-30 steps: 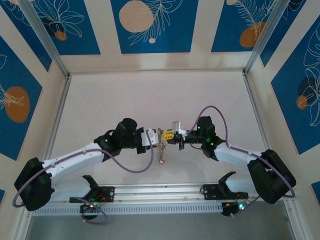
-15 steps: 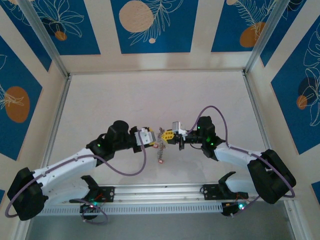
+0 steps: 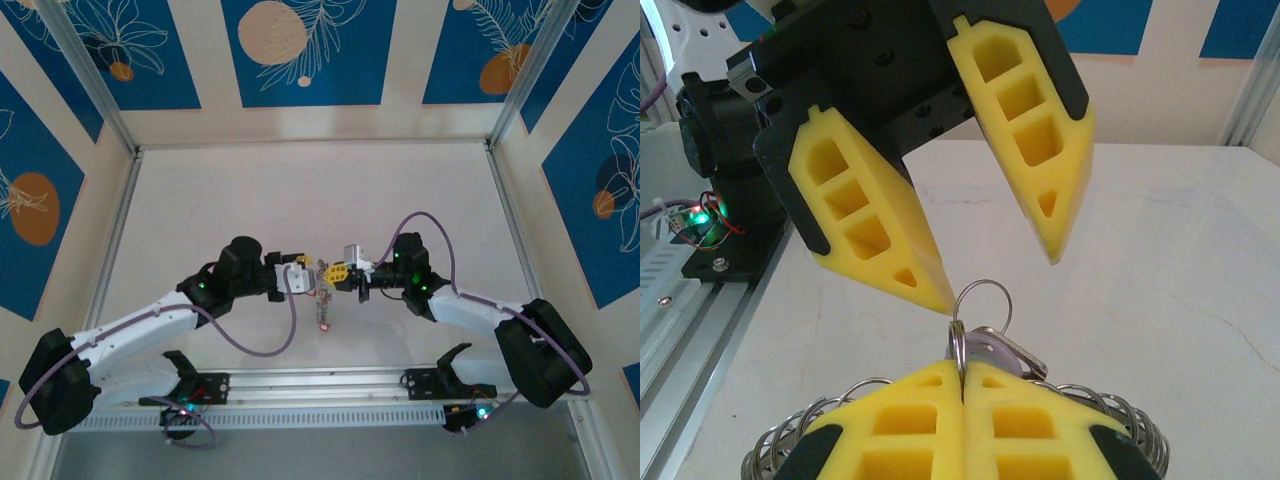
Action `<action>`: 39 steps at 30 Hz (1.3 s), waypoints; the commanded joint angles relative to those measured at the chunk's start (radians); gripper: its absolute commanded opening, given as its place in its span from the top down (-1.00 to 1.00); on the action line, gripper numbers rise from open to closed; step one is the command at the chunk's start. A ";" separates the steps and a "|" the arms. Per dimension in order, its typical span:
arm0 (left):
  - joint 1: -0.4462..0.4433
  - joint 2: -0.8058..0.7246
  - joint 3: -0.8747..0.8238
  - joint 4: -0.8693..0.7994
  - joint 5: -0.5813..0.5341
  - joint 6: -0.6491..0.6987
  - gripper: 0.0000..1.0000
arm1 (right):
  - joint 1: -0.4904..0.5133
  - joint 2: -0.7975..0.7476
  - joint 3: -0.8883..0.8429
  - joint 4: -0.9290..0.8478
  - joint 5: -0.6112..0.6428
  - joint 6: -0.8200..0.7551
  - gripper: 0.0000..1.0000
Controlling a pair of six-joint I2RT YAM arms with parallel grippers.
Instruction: Put the keys on the keyring
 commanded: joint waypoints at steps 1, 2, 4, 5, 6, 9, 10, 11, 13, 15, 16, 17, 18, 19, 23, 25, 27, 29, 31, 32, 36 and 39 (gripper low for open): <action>0.004 -0.018 -0.007 0.023 0.050 0.100 0.27 | 0.005 0.002 0.035 0.009 -0.032 -0.011 1.00; 0.005 -0.013 -0.001 0.010 0.048 0.105 0.28 | 0.005 0.003 0.036 0.009 -0.035 -0.011 1.00; 0.006 0.001 0.013 -0.018 0.050 0.121 0.31 | 0.006 0.007 0.041 0.008 -0.038 -0.011 1.00; 0.006 0.006 0.017 -0.023 0.049 0.125 0.33 | 0.006 0.008 0.043 0.006 -0.041 -0.012 1.00; 0.005 0.011 0.020 -0.026 0.050 0.132 0.35 | 0.006 0.009 0.046 0.001 -0.044 -0.012 1.00; 0.005 0.026 0.033 -0.045 0.051 0.156 0.45 | 0.006 0.014 0.053 -0.003 -0.047 -0.012 1.00; 0.004 0.031 0.039 -0.053 0.052 0.163 0.48 | 0.007 0.014 0.055 -0.004 -0.047 -0.011 1.00; 0.005 0.035 0.044 -0.060 0.052 0.169 0.49 | 0.008 0.015 0.056 -0.004 -0.048 -0.012 1.00; 0.004 0.044 0.050 -0.067 0.054 0.180 0.51 | 0.008 0.015 0.058 -0.008 -0.049 -0.012 1.00; 0.005 0.051 0.055 -0.075 0.053 0.190 0.53 | 0.008 0.016 0.059 -0.011 -0.049 -0.012 1.00; 0.005 0.054 0.058 -0.077 0.050 0.194 0.53 | 0.008 0.016 0.060 -0.015 -0.049 -0.014 1.00; 0.004 0.056 0.060 -0.078 0.046 0.197 0.52 | 0.007 0.014 0.061 -0.019 -0.050 -0.016 1.00; 0.005 0.056 0.061 -0.078 0.038 0.199 0.49 | 0.008 0.014 0.062 -0.025 -0.050 -0.018 1.00; 0.005 0.053 0.063 -0.080 0.031 0.203 0.48 | 0.008 0.014 0.063 -0.030 -0.050 -0.020 1.00; 0.005 0.049 0.078 -0.111 0.028 0.218 0.54 | 0.009 0.013 0.064 -0.036 -0.052 -0.020 1.00; 0.005 0.051 0.081 -0.113 0.039 0.222 0.68 | 0.009 0.015 0.064 -0.034 -0.052 -0.018 1.00; 0.005 0.055 0.082 -0.112 0.047 0.222 0.76 | 0.009 0.017 0.065 -0.030 -0.051 -0.014 1.00; 0.004 0.057 0.087 -0.120 0.055 0.220 0.83 | 0.011 0.018 0.064 -0.022 -0.049 -0.007 1.00; 0.003 0.063 0.093 -0.127 0.062 0.222 0.93 | 0.011 0.019 0.064 -0.009 -0.041 0.009 1.00; 0.004 0.065 0.094 -0.130 0.065 0.222 1.00 | 0.011 0.019 0.063 -0.003 -0.038 0.019 1.00; 0.003 0.076 0.087 -0.135 0.039 0.223 1.00 | 0.011 0.021 0.057 0.054 0.000 0.103 1.00; 0.000 0.086 0.059 -0.110 0.006 0.217 1.00 | 0.013 0.027 0.052 0.108 0.044 0.189 1.00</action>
